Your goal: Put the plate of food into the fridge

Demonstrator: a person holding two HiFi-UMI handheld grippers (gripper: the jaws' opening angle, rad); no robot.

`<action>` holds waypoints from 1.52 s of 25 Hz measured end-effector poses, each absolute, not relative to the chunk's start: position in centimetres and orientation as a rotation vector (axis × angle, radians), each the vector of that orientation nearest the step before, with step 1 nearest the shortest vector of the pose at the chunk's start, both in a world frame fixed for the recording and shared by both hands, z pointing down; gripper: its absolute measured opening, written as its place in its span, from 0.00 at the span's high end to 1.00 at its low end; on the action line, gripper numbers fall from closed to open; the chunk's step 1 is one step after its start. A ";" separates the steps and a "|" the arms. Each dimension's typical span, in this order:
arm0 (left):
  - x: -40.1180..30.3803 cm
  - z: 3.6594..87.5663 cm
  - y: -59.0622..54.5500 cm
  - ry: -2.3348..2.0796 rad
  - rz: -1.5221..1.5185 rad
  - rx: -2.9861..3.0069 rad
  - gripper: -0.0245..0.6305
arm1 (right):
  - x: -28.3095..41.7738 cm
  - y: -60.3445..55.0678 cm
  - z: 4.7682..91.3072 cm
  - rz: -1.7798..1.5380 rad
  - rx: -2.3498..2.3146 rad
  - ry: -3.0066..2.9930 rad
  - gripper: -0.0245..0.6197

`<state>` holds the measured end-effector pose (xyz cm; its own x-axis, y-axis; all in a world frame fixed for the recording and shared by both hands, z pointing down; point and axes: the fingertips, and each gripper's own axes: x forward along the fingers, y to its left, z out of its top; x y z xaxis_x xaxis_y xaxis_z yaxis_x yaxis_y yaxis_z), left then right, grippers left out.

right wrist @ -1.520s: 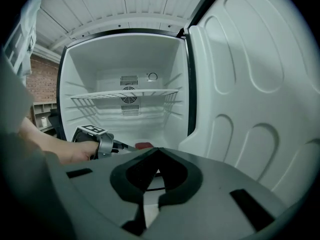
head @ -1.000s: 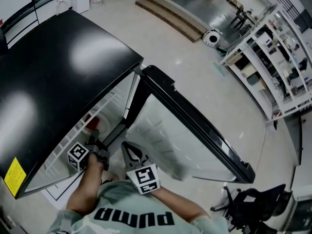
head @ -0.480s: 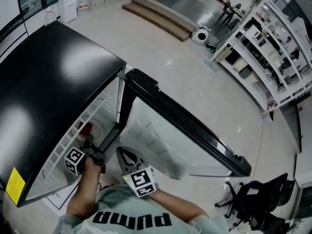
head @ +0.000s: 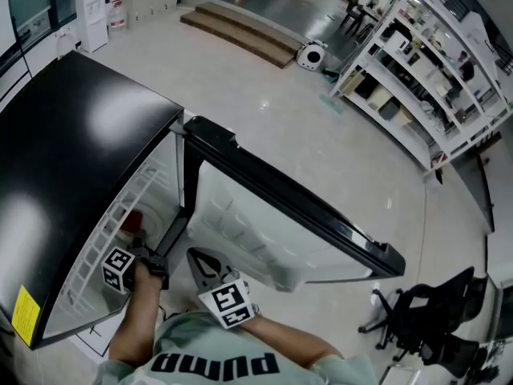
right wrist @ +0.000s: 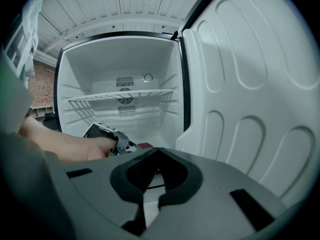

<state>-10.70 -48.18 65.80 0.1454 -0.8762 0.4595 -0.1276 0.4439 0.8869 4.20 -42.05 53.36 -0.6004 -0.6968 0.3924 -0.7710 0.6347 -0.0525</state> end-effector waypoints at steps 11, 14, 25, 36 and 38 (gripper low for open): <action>-11.6 64.6 -47.4 -1.462 -0.431 1.100 0.64 | 3.8 -41.3 52.7 0.329 1.188 -2.532 0.95; -11.8 64.7 -47.2 -1.541 -0.282 1.180 0.64 | 3.7 -41.1 52.7 0.324 1.190 -2.538 0.95; -11.5 65.5 -45.7 -1.743 0.078 1.396 0.63 | 4.2 -40.6 52.3 0.328 1.190 -2.560 0.95; -10.6 65.7 -45.0 -1.842 0.274 1.514 0.64 | 4.1 -39.3 51.6 0.280 1.176 -2.608 0.95; -10.5 65.1 -44.2 -1.850 0.281 1.544 0.64 | 4.2 -38.5 51.4 0.295 1.182 -2.604 0.95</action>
<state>-10.54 -44.17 65.12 -0.0441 -0.7757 0.6295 -0.9276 0.2658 0.2625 4.20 -38.47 51.41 -0.6324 -0.7046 0.3218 -0.7587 0.6472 -0.0739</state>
